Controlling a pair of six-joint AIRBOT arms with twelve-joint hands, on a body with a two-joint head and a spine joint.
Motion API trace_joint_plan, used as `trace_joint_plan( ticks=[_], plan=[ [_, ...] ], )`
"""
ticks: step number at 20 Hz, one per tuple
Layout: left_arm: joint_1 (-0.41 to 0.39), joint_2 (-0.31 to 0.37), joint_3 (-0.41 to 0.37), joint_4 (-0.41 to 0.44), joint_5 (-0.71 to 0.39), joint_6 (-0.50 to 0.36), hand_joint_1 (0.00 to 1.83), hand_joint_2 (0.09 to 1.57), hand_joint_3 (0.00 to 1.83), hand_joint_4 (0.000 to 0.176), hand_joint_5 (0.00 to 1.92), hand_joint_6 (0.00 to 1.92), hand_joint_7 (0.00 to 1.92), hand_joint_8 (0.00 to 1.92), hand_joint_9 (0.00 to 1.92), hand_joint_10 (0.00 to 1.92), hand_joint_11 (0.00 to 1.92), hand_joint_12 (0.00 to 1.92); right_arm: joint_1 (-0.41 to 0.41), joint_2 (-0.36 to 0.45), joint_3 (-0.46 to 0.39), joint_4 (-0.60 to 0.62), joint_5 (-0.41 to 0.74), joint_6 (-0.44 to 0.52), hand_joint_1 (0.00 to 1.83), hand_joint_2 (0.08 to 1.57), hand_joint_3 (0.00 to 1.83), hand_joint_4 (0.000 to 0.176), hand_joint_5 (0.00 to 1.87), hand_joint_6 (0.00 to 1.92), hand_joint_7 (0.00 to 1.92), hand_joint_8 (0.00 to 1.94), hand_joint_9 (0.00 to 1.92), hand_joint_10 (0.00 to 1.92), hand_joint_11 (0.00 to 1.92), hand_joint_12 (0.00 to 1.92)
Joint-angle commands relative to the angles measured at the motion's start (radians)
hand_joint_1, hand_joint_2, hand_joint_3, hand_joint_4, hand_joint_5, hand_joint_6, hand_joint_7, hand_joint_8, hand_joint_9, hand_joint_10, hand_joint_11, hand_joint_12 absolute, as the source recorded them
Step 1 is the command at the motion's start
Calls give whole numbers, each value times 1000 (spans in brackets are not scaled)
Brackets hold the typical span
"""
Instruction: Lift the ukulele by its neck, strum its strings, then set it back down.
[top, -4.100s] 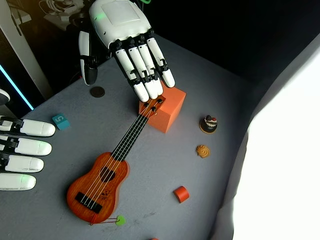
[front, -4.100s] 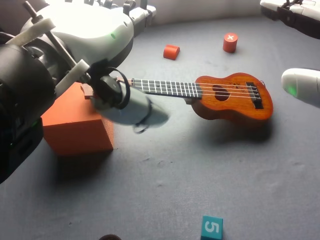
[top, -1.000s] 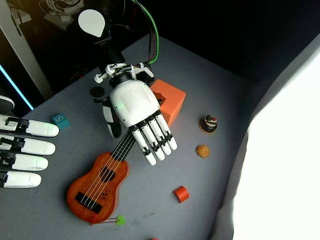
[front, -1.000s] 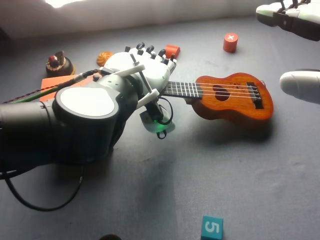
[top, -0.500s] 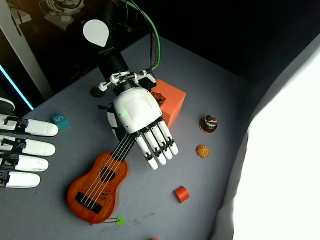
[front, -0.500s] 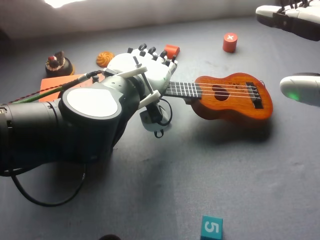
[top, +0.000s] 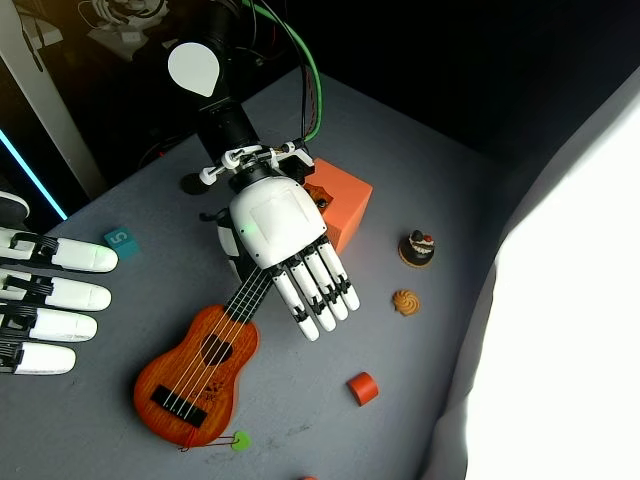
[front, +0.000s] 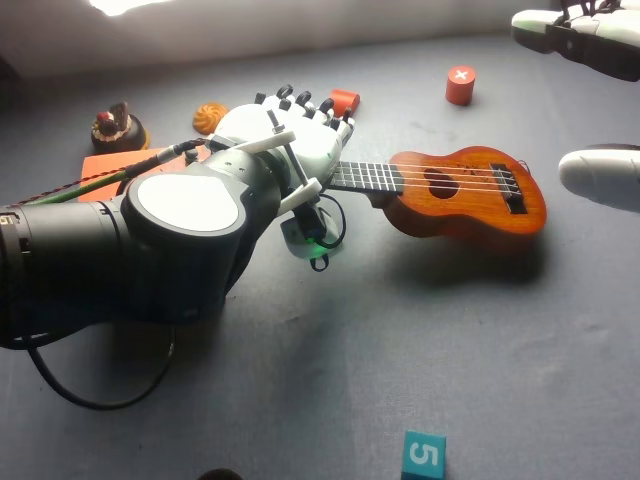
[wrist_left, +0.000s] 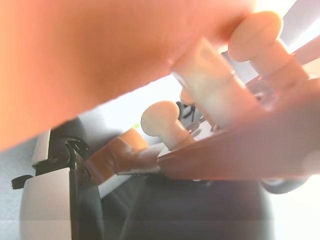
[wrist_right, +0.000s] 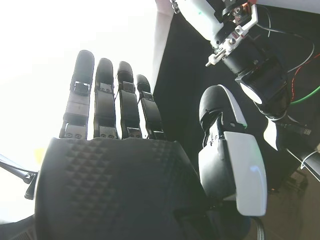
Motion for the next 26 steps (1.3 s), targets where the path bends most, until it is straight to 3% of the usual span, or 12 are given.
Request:
trace_joint_plan(
  ticks=[1,8,10,14,15,16,17,18,19,21,24,26],
  plan=[
    [-3,-2,8,57,23,-1,764,1083,1,0,0,0,0,0,0,0,0,0,12,3,-1,0,123,1,263,1296,1,0,83,25,145,1,66,205,0,428],
    [-3,-2,9,57,19,-4,962,1186,34,0,0,0,0,0,0,0,0,0,13,3,-1,0,124,1,291,1278,0,0,115,32,170,5,129,143,0,495],
    [-3,-2,9,57,19,-6,1032,1233,45,0,0,0,33,12,25,10,3,1,13,3,-1,0,124,1,315,1274,0,0,131,35,174,3,125,115,0,311],
    [-3,-3,8,57,19,-6,1164,1341,4,0,254,97,425,83,417,120,0,1093,13,3,-1,0,124,1,287,1276,0,0,146,34,213,10,161,91,0,335],
    [-3,-3,8,57,19,-6,1234,1299,0,0,432,189,602,168,576,223,90,1223,13,3,-1,0,124,1,284,1281,2,0,161,40,213,9,155,88,0,336],
    [-3,-3,8,57,19,-6,1276,1264,58,0,486,257,625,1264,643,331,154,1305,13,3,-1,-1,124,1,269,1288,4,0,160,40,210,6,154,84,0,343],
    [-2,-3,8,57,19,-6,1276,1264,58,0,486,257,625,1264,643,331,154,1305,13,3,-1,-1,124,0,269,1288,4,0,160,40,210,6,154,84,0,343],
    [-2,-3,8,57,19,-6,1272,1302,27,0,429,626,588,1543,545,771,176,1389,13,3,-1,-1,124,0,277,1286,2,0,176,45,220,6,166,82,0,396],
    [-3,-4,8,57,19,-6,1265,1350,4,0,490,1598,507,1748,572,1637,361,1556,13,3,-1,-1,124,0,280,1289,3,0,145,27,197,0,151,63,0,360],
    [-3,-4,7,57,19,-9,1283,1335,0,0,630,1494,483,1756,559,1719,432,1721,13,3,-1,-1,124,0,284,1287,1,0,168,35,215,6,169,65,0,417],
    [-3,-4,4,57,18,-15,1252,1375,16,0,538,1635,438,1836,508,1851,520,1918,13,3,-1,-1,125,0,291,1285,0,0,160,28,209,1,169,55,0,431],
    [-3,-4,3,57,15,-21,1027,1410,41,0,494,1725,477,1918,715,1918,714,1921,13,3,-1,-1,125,0,290,1286,0,0,168,29,213,1,188,58,0,466]
  ],
)
